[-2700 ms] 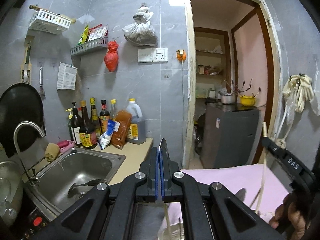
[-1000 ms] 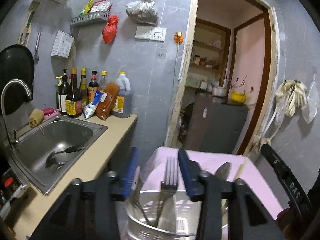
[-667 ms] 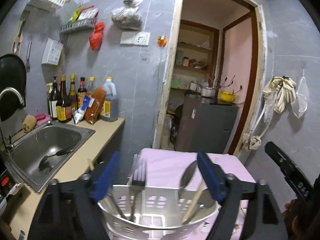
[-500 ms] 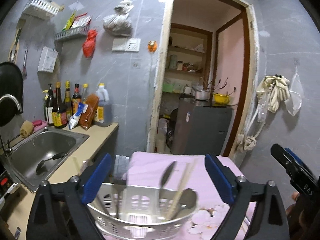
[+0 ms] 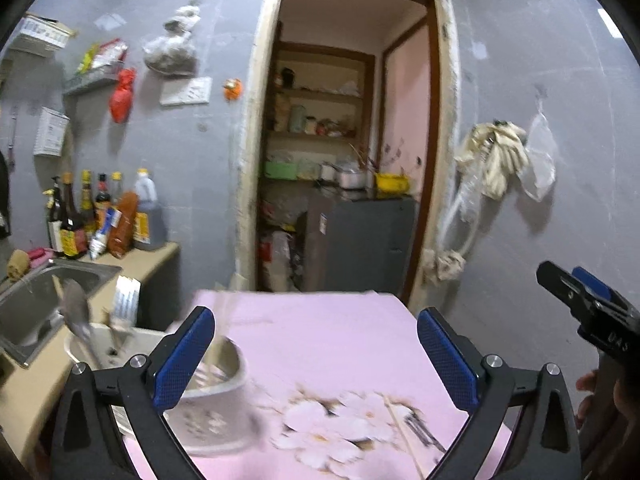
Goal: Organize utensils
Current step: 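Move both grippers back down to the last chopstick and tongs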
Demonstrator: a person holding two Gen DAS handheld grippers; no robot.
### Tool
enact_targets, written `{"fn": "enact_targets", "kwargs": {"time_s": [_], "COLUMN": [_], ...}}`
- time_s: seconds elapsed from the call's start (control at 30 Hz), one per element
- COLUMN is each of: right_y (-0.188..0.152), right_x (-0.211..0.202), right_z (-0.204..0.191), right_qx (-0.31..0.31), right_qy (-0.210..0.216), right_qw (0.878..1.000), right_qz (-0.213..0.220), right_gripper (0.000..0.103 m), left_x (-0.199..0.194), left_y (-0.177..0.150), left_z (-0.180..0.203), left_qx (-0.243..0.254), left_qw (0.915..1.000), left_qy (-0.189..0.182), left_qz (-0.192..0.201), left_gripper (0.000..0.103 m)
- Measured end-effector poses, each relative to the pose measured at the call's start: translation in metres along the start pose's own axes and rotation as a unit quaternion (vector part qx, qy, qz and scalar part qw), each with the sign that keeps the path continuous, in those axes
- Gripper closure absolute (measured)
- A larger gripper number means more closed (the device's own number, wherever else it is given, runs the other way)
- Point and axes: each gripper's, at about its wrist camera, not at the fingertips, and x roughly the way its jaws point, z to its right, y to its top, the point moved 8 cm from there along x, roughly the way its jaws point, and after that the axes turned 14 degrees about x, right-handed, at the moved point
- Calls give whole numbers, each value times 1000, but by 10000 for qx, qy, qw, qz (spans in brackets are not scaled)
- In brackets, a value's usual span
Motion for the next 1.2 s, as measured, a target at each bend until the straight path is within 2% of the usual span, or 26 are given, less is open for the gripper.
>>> {"fn": "enact_targets", "kwargs": {"time_s": [0.23,0.37,0.5,0.63,0.83,1.07,1.2], "right_y": [-29,-62,-104,-135,-171,-196,-207], "right_x": [12,26,49,66,80,83,88], "right_z": [52,72,84,82,67,42,35], "right_qx": [68,114,-63,-167,-343,-668,-866], "right_qy": [-331,-392,-535,-339,-8,280,265], "right_qw": [9984,9946,9847,9758,9604,9448,9347], "right_qz": [-448,-953,-1655,-2156,-2764,-3196,-3437], "right_gripper": [1,1,1,1,1,1,1], "left_x": [26,41,59,72,82,88,90], "left_y": [-36,-60,-89,-113,-131,-142,-144], "left_z": [40,48,50,47,37,28,27], "left_qx": [123,126,133,50,-150,-363,-456], "left_qw": [9983,9955,9887,9818,9753,9713,9697], "left_qy": [-236,-255,-359,-425,-440,-468,-493], "left_qz": [-527,-899,-1447,-1852,-2159,-2304,-2350], "left_gripper": [1,1,1,1,1,1,1]}}
